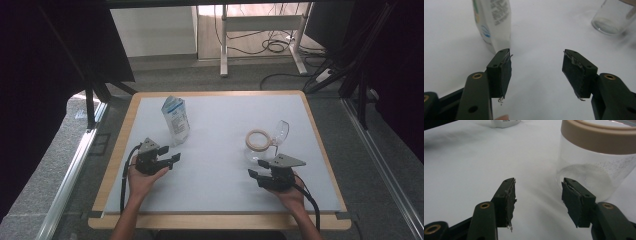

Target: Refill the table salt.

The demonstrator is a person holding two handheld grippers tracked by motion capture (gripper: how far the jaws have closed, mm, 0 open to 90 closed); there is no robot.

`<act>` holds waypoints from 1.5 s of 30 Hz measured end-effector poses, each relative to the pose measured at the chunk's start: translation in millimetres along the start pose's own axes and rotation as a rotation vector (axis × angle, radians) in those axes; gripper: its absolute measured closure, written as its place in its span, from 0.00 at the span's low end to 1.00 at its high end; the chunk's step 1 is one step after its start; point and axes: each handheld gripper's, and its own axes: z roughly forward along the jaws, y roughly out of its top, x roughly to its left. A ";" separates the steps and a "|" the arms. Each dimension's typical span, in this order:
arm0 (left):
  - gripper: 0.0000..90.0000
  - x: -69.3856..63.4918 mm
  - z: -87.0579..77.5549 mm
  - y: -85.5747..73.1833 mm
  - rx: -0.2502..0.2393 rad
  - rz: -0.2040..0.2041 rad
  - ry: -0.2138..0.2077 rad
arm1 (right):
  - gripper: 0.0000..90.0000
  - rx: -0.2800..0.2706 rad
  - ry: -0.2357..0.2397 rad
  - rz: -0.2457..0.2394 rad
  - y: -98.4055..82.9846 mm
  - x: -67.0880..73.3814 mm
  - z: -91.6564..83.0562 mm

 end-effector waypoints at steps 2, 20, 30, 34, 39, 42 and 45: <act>0.45 4.3 -0.4 3.2 -0.016 -0.015 0.012 | 0.50 -0.001 0.001 0.001 0.7 0.5 -0.3; 0.46 34.9 15.6 47.0 -0.068 -0.048 0.048 | 0.50 0.004 0.006 -0.010 0.8 4.1 1.3; 0.53 45.5 30.4 78.0 -0.096 -0.053 0.071 | 0.50 0.004 0.005 -0.006 -0.5 3.0 1.0; 0.61 48.4 36.0 83.6 -0.094 -0.060 0.072 | 0.50 0.005 -0.001 -0.010 -0.5 3.0 0.2; 0.75 46.6 41.0 87.5 -0.102 -0.040 0.073 | 0.50 0.002 -0.009 -0.005 -0.8 1.0 -1.9; 0.91 46.3 44.1 87.3 -0.104 -0.038 0.069 | 0.50 0.001 -0.007 -0.007 -1.2 1.4 -1.5; 0.97 46.8 44.6 86.6 -0.111 -0.040 0.060 | 0.50 0.002 -0.005 -0.009 -1.5 2.1 -1.0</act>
